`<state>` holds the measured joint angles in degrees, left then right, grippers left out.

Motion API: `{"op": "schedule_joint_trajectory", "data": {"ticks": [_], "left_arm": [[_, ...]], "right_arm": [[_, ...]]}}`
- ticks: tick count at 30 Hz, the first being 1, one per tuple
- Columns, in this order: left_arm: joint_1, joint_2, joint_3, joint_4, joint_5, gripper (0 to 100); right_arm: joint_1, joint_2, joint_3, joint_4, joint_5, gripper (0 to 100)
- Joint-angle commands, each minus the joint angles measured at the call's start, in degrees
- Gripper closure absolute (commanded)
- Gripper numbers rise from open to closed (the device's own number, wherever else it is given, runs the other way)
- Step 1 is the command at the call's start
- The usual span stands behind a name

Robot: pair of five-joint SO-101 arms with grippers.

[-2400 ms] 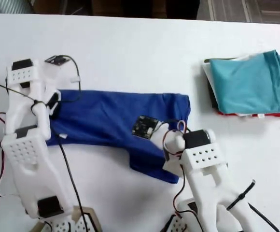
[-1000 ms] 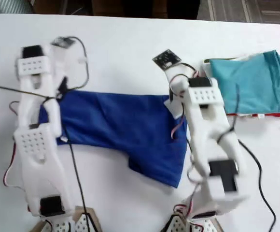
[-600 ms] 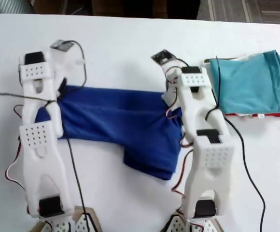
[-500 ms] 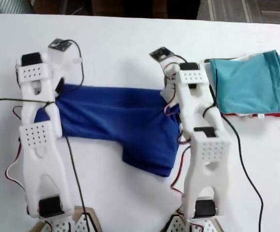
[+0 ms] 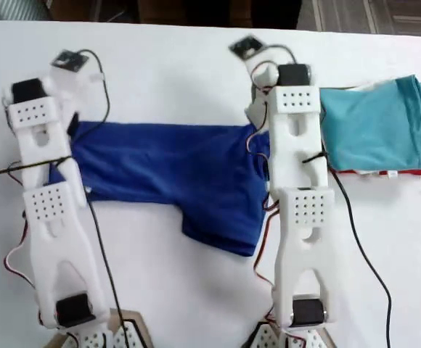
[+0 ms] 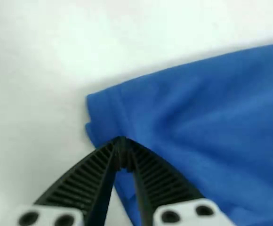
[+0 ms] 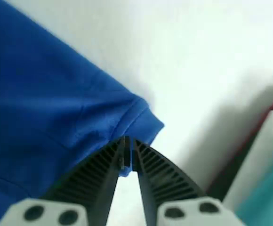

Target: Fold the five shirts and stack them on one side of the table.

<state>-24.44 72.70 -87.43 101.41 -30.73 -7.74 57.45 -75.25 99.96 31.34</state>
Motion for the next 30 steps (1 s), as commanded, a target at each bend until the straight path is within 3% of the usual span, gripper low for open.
{"op": "schedule_joint_trajectory", "data": {"ticks": [1,9,14,20,24,30], "left_arm": [[-0.9,-8.5,3.4,1.3,-0.4,97],[3.7,-32.4,38.6,-1.1,-0.9,97],[3.5,-36.0,57.8,-9.6,-0.6,97],[1.9,-40.3,69.8,-12.7,-0.6,97],[2.0,-48.1,80.2,-18.3,-1.0,97],[1.9,-54.3,100.4,-34.3,-1.1,97]], "right_arm": [[1.0,-4.5,-1.4,1.6,-1.5,97.8],[-2.9,-29.3,33.8,0.1,0.4,97.7],[-3.5,-44.6,64.5,-17.8,1.6,97.8],[-4.0,-58.9,98.7,-36.4,1.6,97.8],[-4.4,-66.2,111.8,-42.3,1.8,97.8],[-5.5,-72.0,120.4,-43.9,1.9,97.8]]}}
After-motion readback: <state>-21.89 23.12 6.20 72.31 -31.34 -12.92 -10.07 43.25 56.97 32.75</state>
